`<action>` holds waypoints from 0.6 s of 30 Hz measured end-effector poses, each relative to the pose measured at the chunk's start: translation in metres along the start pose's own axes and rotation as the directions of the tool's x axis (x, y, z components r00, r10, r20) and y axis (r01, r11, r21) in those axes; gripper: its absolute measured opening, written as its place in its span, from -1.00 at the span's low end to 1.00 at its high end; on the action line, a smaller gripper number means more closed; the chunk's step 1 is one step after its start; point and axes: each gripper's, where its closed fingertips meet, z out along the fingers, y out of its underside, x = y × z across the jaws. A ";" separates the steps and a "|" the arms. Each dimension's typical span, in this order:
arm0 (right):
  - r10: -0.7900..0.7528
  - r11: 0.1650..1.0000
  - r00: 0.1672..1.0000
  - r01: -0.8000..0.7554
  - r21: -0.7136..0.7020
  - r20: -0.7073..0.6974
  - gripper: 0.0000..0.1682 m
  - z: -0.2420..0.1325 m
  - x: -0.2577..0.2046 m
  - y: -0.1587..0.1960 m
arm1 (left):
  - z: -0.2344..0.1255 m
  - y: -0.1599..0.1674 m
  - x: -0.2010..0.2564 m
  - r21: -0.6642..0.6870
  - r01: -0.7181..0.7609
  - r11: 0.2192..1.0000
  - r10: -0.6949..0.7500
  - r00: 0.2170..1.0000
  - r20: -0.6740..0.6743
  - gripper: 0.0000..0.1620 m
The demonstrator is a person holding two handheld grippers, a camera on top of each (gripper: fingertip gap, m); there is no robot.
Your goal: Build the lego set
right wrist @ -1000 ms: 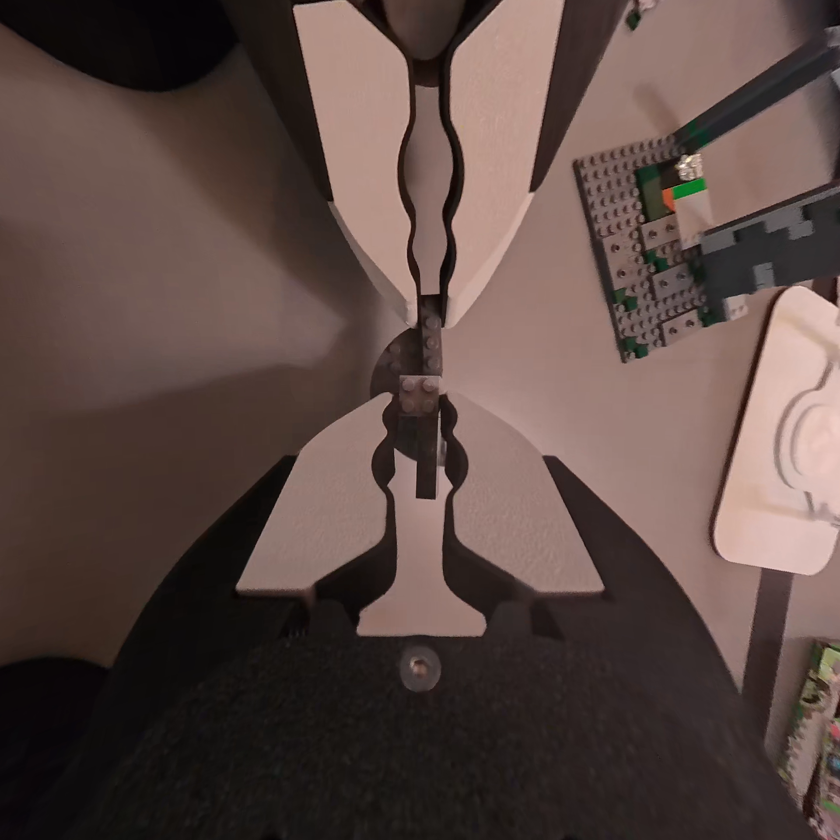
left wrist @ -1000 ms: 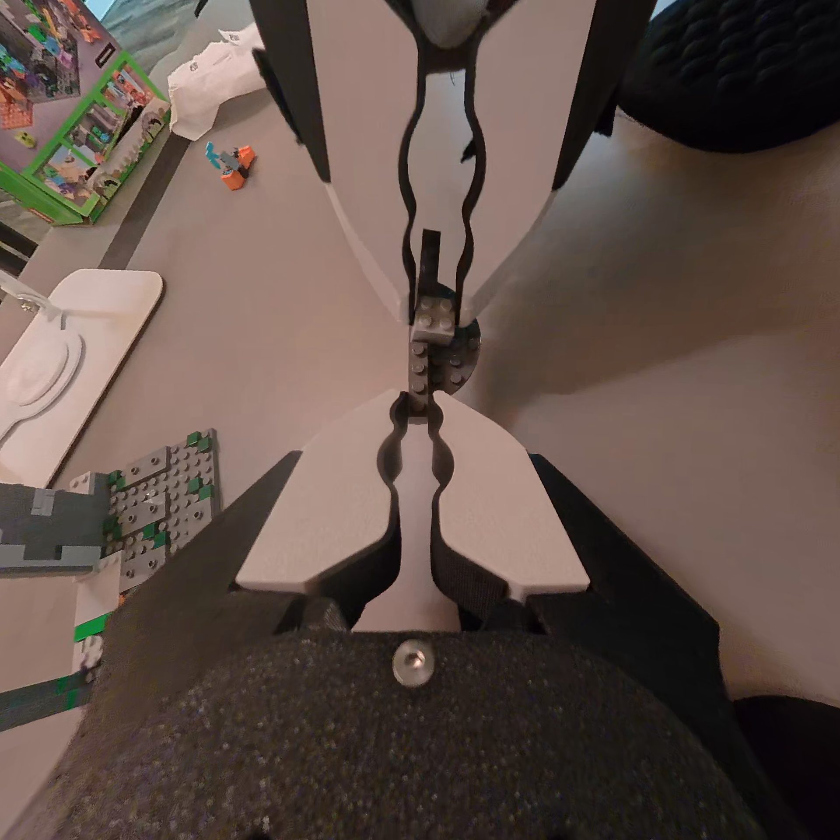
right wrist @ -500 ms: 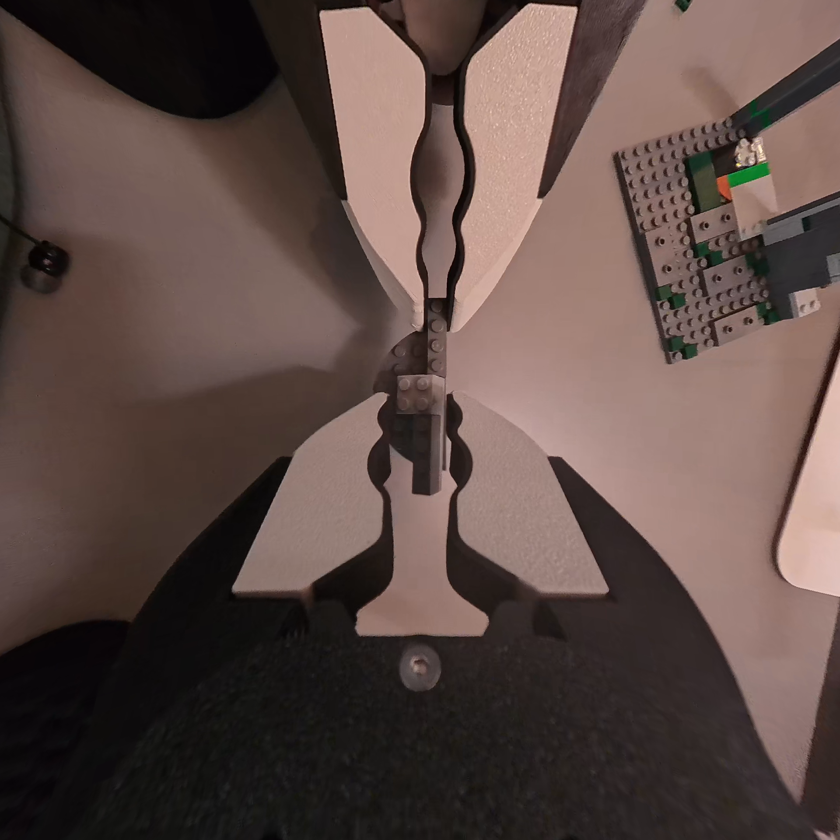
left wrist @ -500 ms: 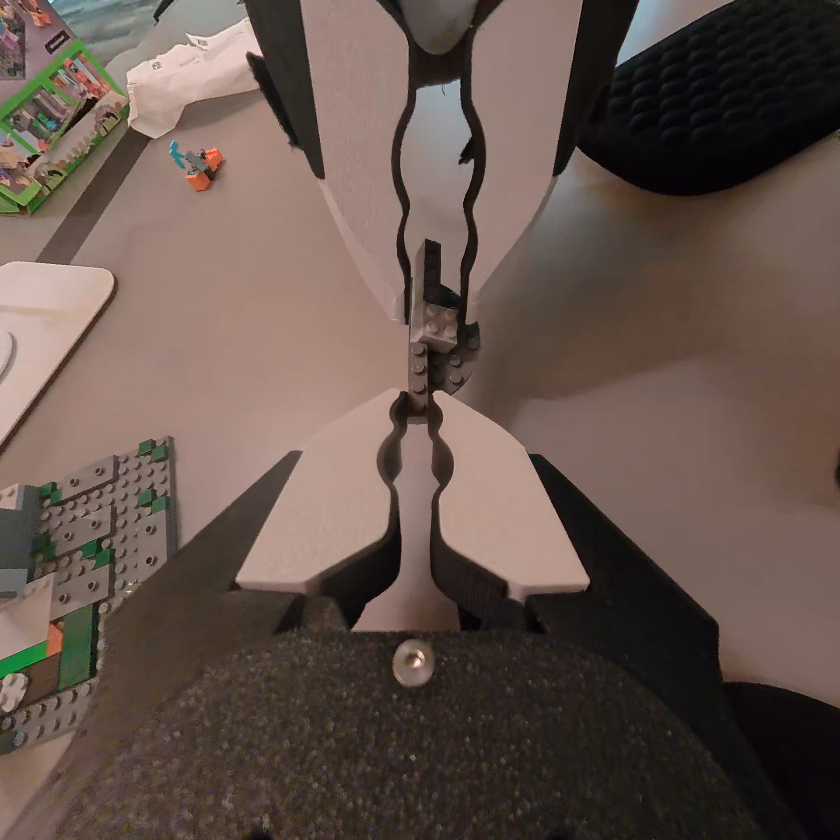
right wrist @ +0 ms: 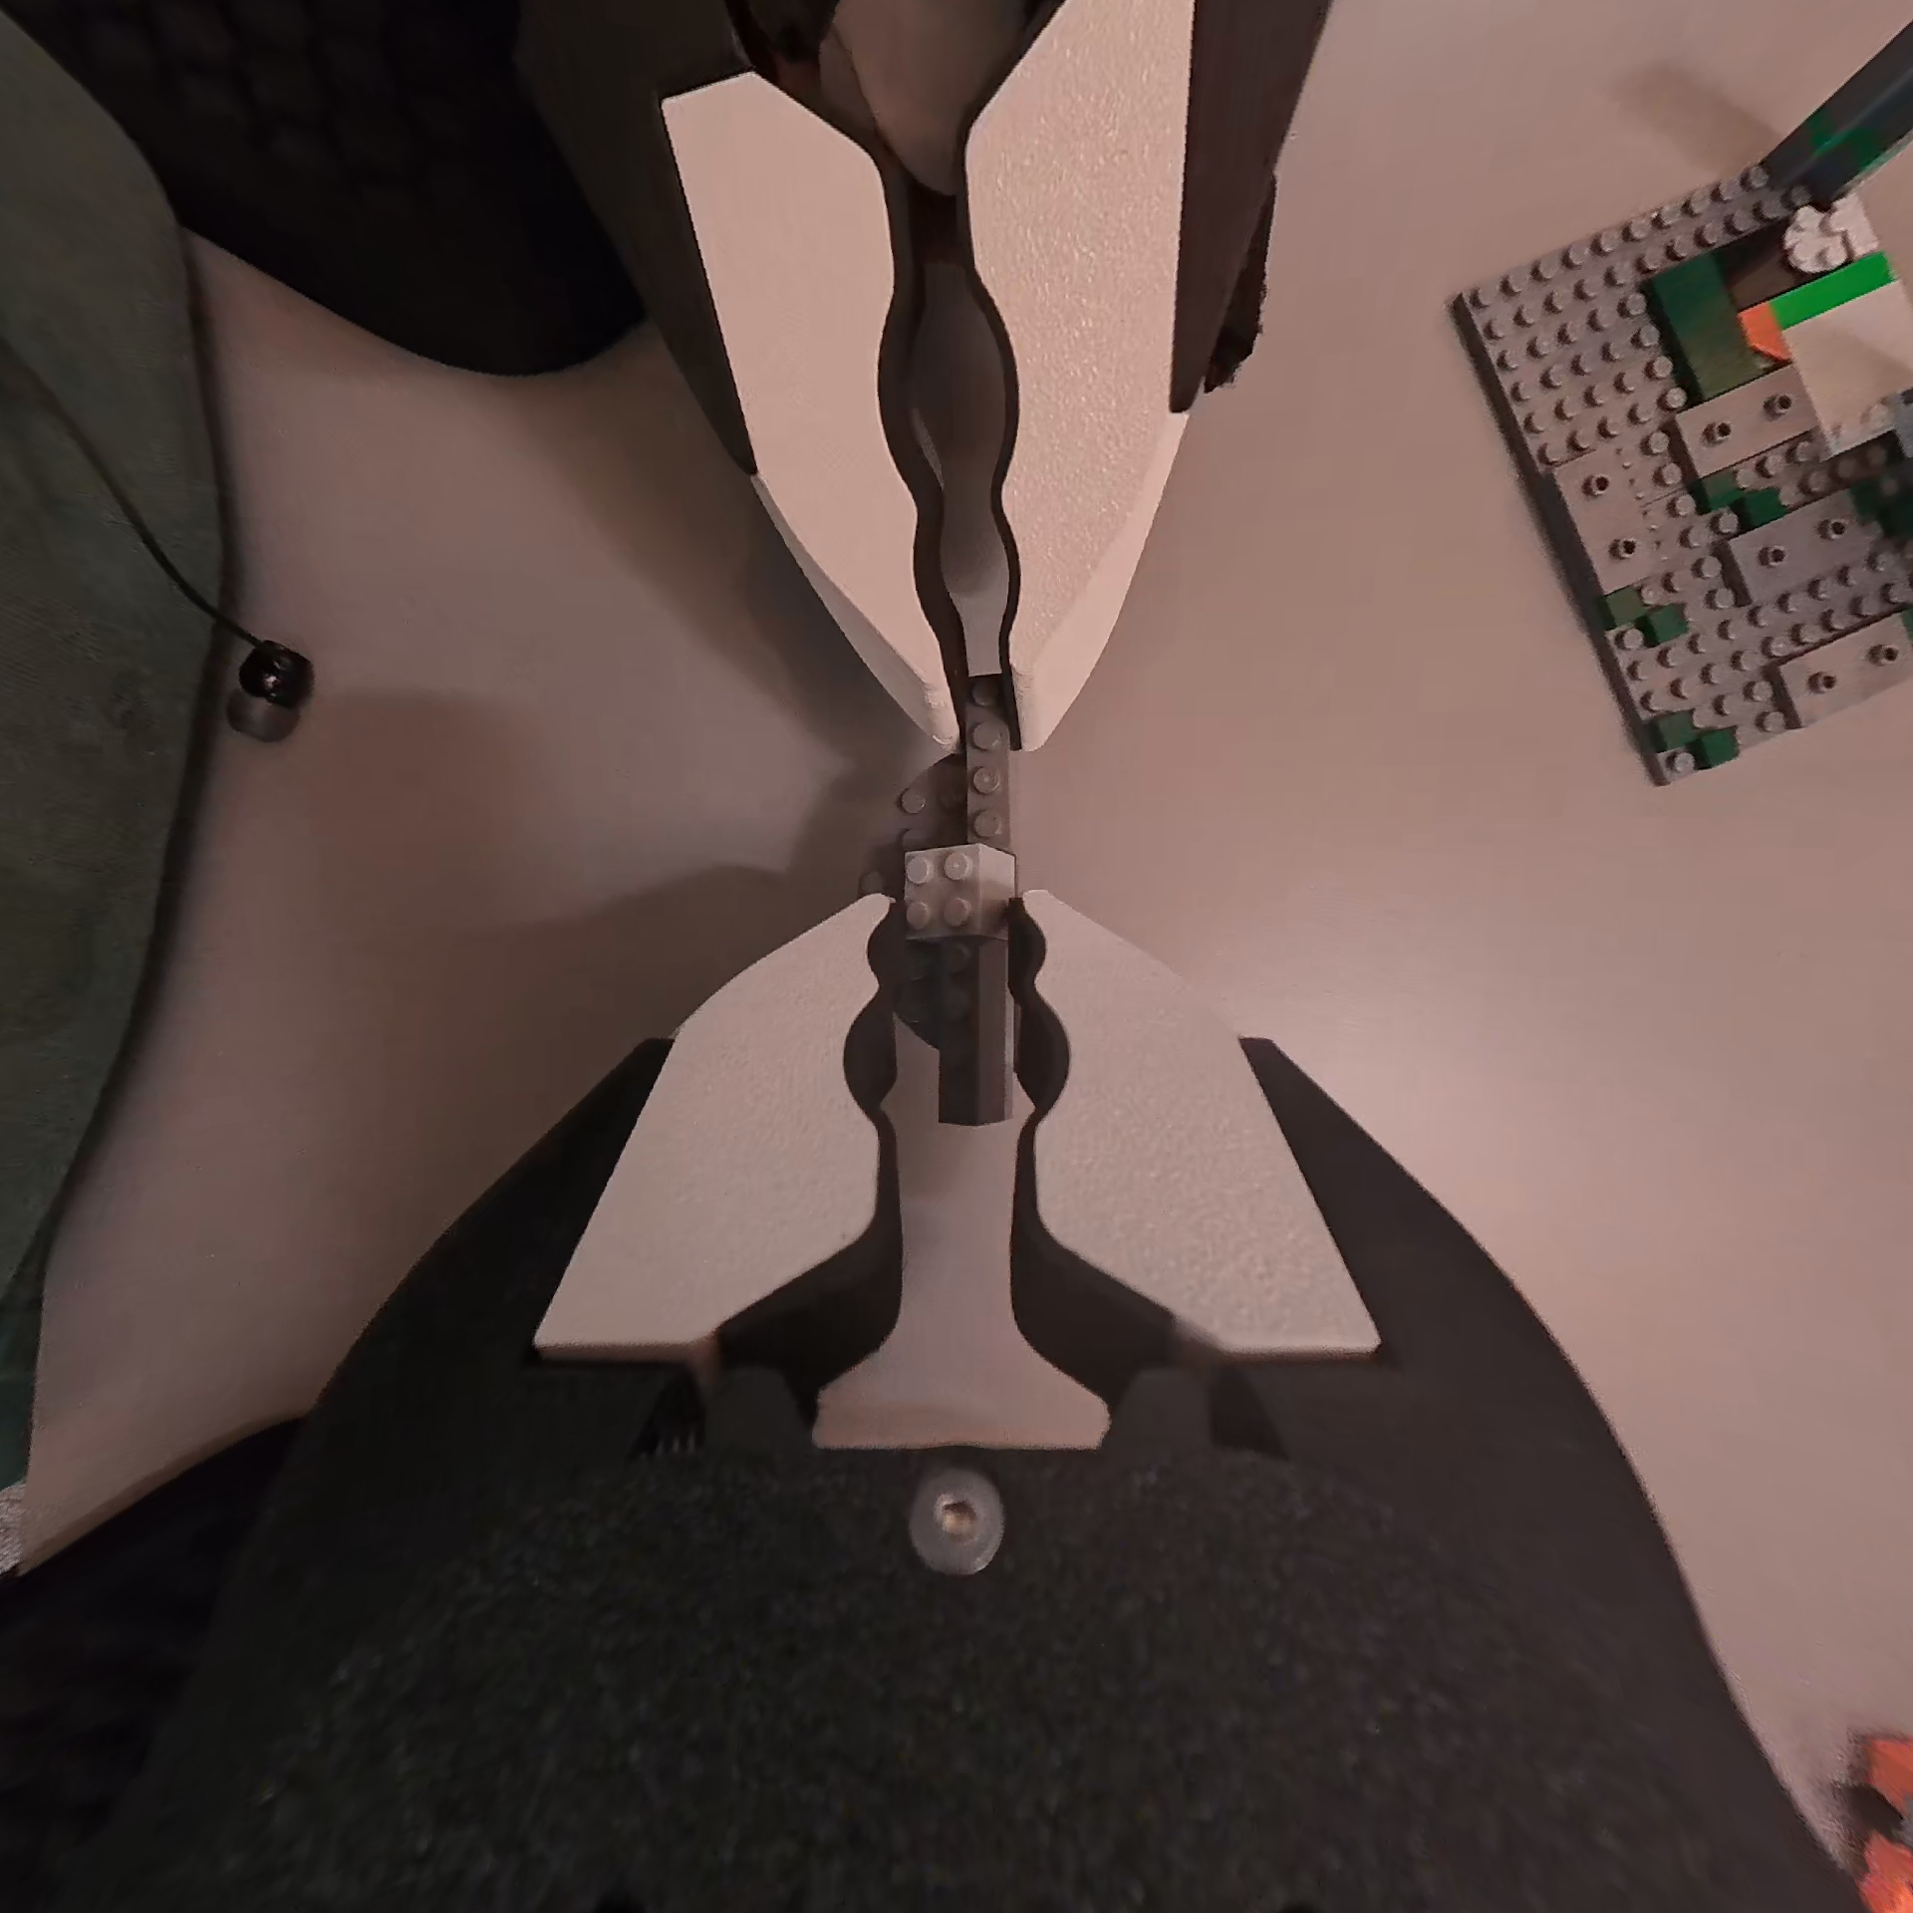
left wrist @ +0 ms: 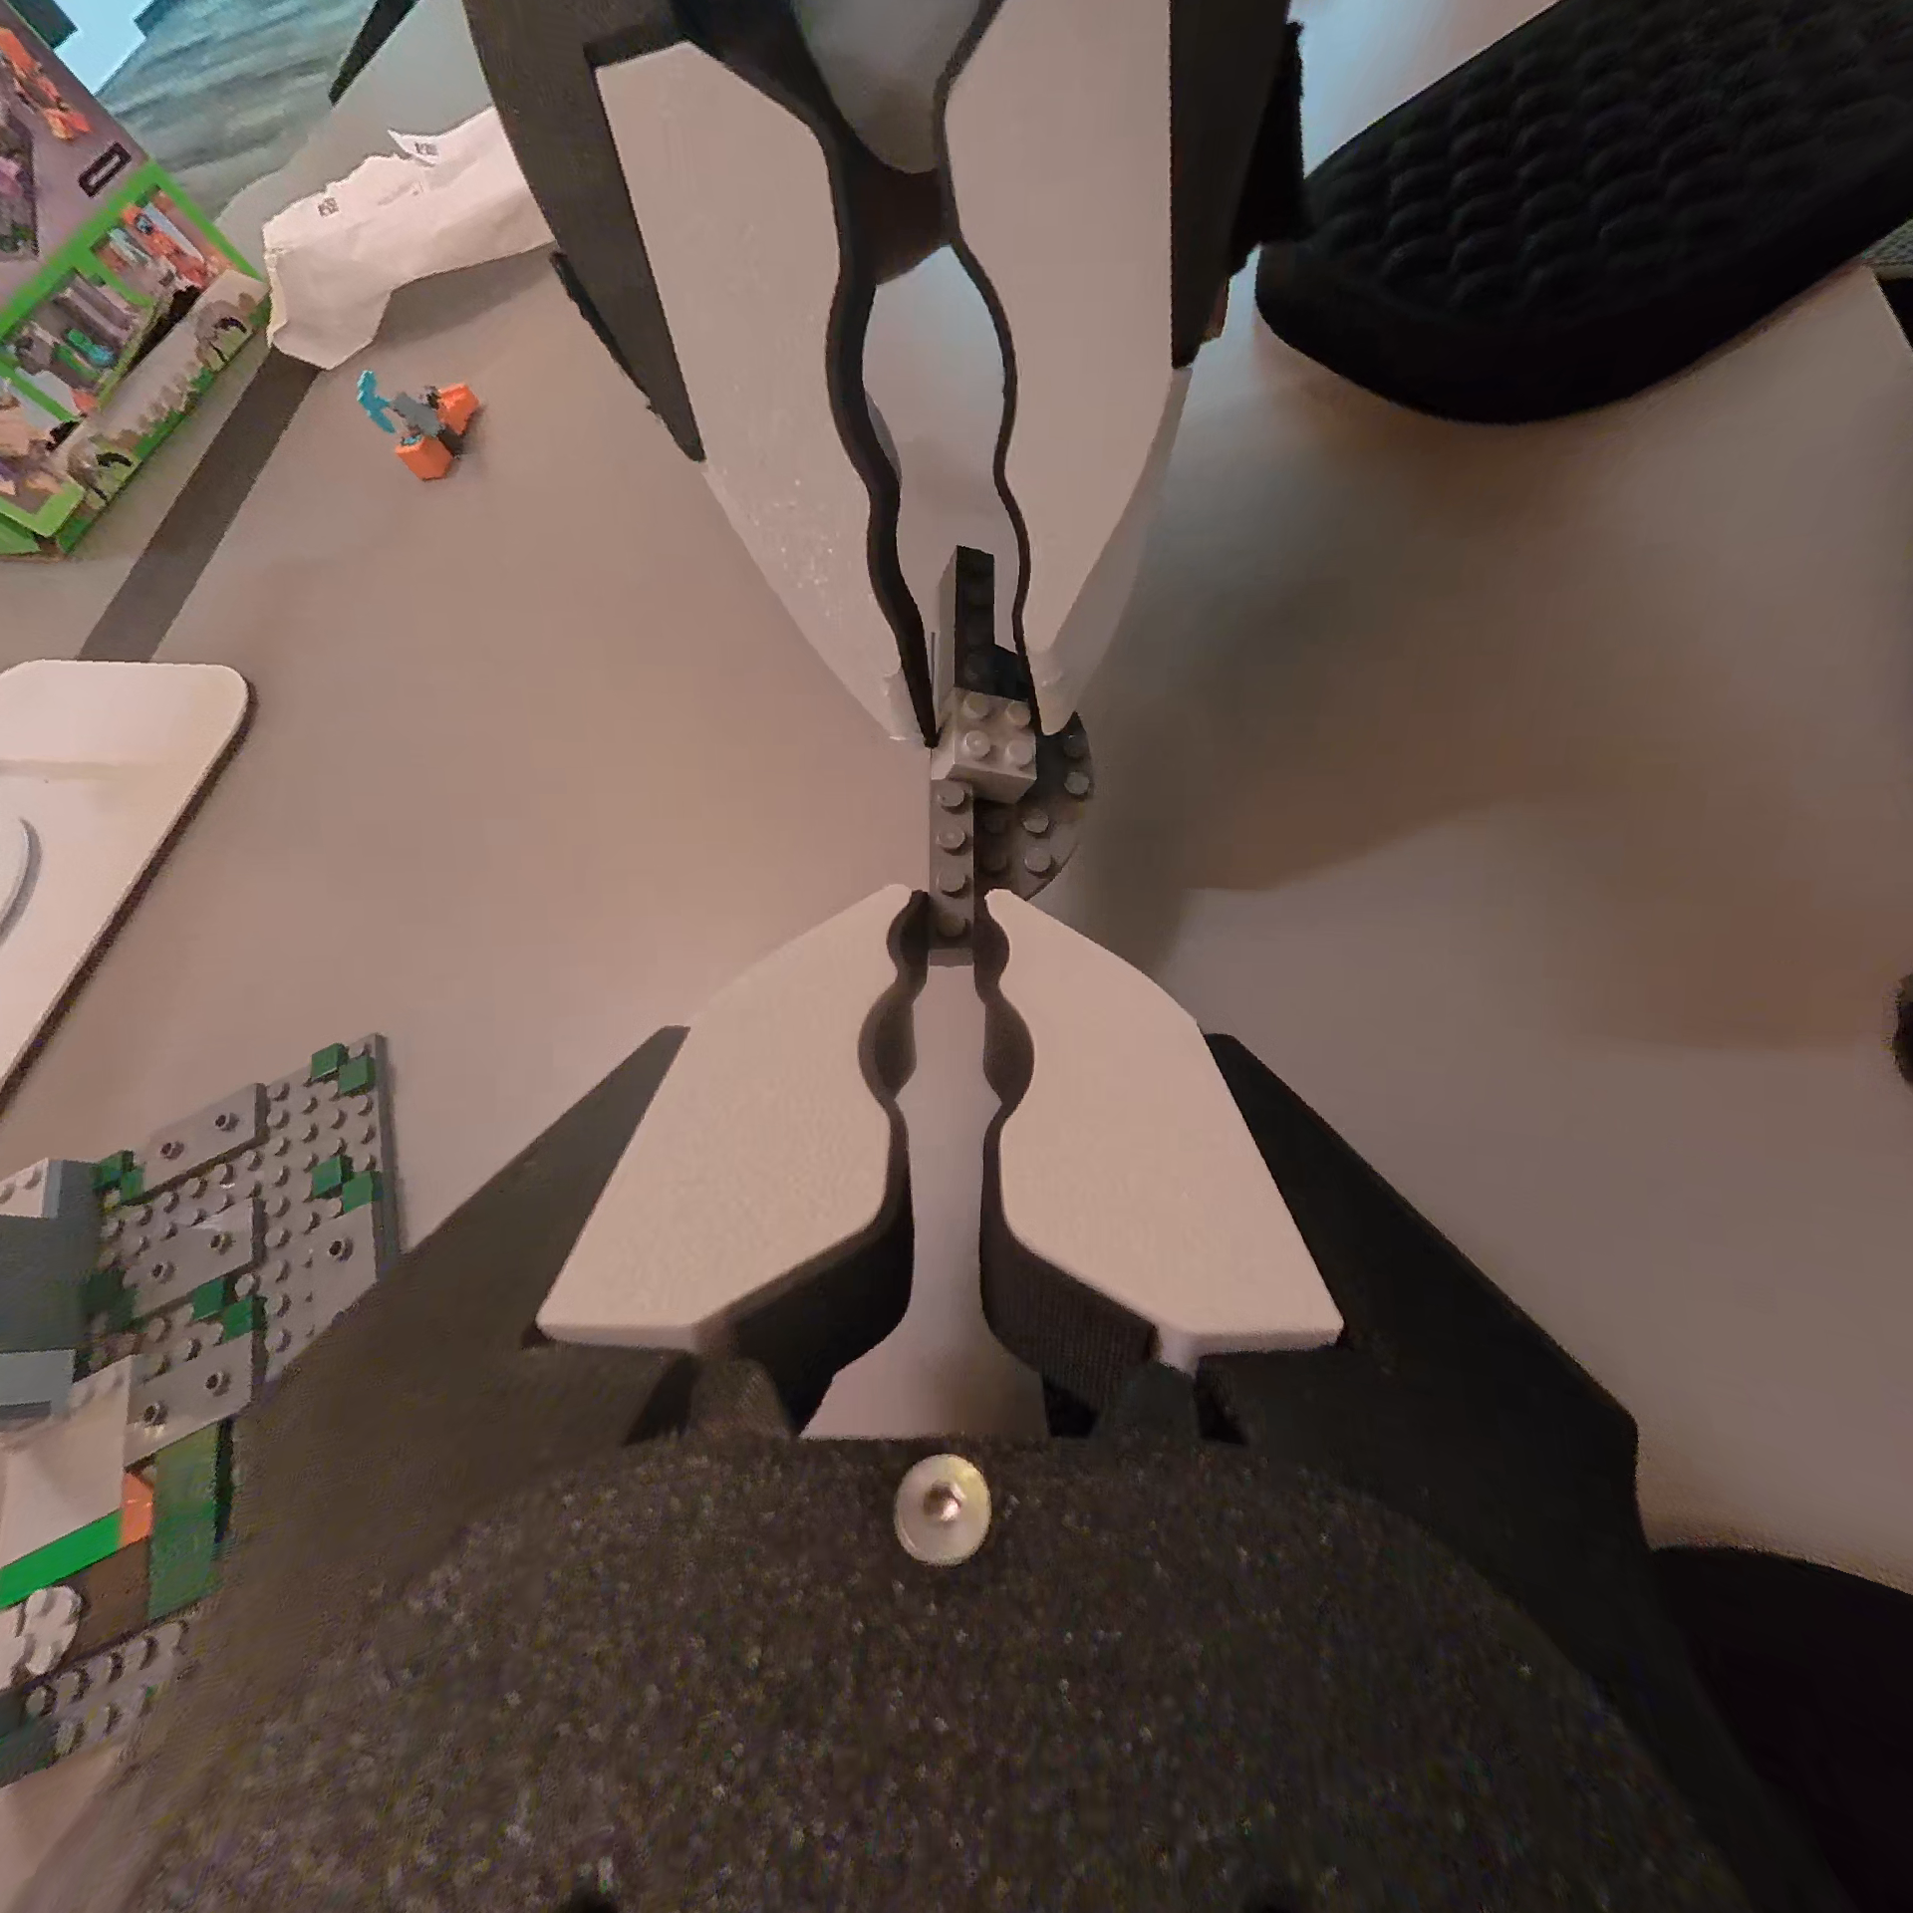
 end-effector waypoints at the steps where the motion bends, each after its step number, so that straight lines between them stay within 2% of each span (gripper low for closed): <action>1: 0.004 1.000 1.000 -0.004 0.004 0.002 -0.79 -0.001 0.000 0.000 | 0.000 0.000 0.000 0.002 -0.007 1.000 0.007 1.000 0.002 -0.91; 10: 0.048 0.999 0.999 -0.048 0.003 0.016 -0.79 -0.003 -0.003 0.000 | 0.000 -0.002 0.001 0.004 -0.059 0.998 0.059 0.998 0.017 -0.91; 18: 0.057 0.998 0.998 -0.057 0.001 0.013 -0.73 -0.005 -0.003 -0.001 | 0.000 -0.003 0.003 0.008 -0.041 0.999 0.041 0.999 0.004 -0.91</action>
